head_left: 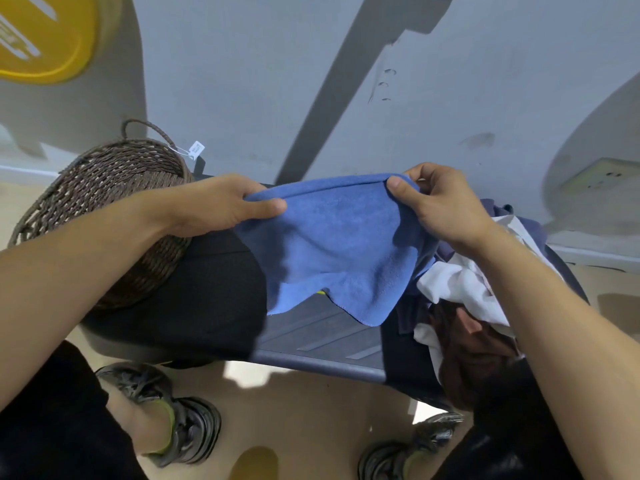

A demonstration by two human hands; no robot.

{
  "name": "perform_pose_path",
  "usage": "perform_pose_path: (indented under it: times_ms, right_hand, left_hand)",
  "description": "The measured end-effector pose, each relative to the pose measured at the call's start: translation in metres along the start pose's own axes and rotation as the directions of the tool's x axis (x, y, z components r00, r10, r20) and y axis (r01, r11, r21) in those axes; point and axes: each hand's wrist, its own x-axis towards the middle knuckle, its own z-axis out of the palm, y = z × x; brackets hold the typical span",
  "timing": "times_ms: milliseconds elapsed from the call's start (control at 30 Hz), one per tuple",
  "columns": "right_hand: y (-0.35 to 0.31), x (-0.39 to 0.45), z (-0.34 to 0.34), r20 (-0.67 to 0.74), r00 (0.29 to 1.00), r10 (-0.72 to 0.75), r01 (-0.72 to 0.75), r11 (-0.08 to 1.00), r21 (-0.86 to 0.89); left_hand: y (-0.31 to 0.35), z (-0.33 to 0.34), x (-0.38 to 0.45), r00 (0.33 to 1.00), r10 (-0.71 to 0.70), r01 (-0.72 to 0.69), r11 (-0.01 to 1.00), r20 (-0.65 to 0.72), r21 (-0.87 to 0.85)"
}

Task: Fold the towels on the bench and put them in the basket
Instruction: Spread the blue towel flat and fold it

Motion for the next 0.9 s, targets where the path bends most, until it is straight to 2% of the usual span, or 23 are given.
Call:
perform_pose_path:
  times_ms: [133,200,233,333,400,467,567,633,733,833,867,900]
  right_hand:
    - [0.001,-0.006,0.002,0.114,0.992,0.052,-0.038,0.991,-0.126]
    - [0.000,-0.008,0.005,0.187,0.979,0.085,-0.059,0.988,-0.143]
    - [0.000,-0.009,0.005,0.205,0.973,0.103,-0.075,0.987,-0.142]
    - [0.003,-0.007,0.002,0.161,0.977,0.139,-0.114,0.981,-0.155]
    - [0.006,-0.005,-0.003,0.065,0.987,0.146,-0.136,0.982,-0.132]
    - [0.009,-0.003,-0.010,-0.013,0.986,0.166,-0.167,0.982,-0.088]
    - [0.010,0.000,-0.016,0.062,0.965,0.256,-0.255,0.967,-0.026]
    - [0.011,-0.001,-0.016,0.162,0.942,0.296,-0.280,0.953,-0.113]
    - [0.013,-0.001,-0.009,0.184,0.941,0.283,-0.256,0.954,-0.158]
    - [0.018,0.003,-0.001,0.132,0.959,0.249,-0.240,0.967,-0.083]
    - [0.021,0.005,0.001,0.146,0.955,0.258,-0.251,0.966,-0.065]
    - [0.024,0.006,0.002,0.176,0.946,0.271,-0.261,0.962,-0.081]
  left_hand:
    - [0.001,0.006,0.008,0.988,-0.081,0.036,0.947,-0.130,-0.319]
    - [0.004,0.009,0.012,0.971,-0.142,0.058,0.922,-0.194,-0.383]
    - [0.004,0.008,0.012,0.971,-0.159,0.080,0.918,-0.177,-0.387]
    - [0.004,0.002,0.007,0.988,-0.136,0.150,0.933,0.067,-0.328]
    - [-0.001,-0.002,0.003,0.957,-0.183,0.230,0.952,0.226,-0.201]
    - [-0.006,-0.001,0.004,0.942,-0.228,0.268,0.952,0.246,-0.147]
    - [-0.006,0.003,0.008,0.983,-0.088,0.123,0.967,0.159,-0.221]
    - [-0.003,0.004,0.011,0.994,-0.017,0.050,0.949,0.106,-0.310]
    - [0.002,0.005,0.016,0.994,-0.031,-0.008,0.929,-0.100,-0.369]
    - [0.000,0.001,0.021,0.926,-0.128,-0.036,0.908,-0.356,-0.418]
    - [-0.003,-0.002,0.022,0.881,-0.155,-0.017,0.934,-0.447,-0.356]
    - [-0.006,-0.006,0.022,0.827,-0.146,0.027,0.975,-0.543,-0.220]
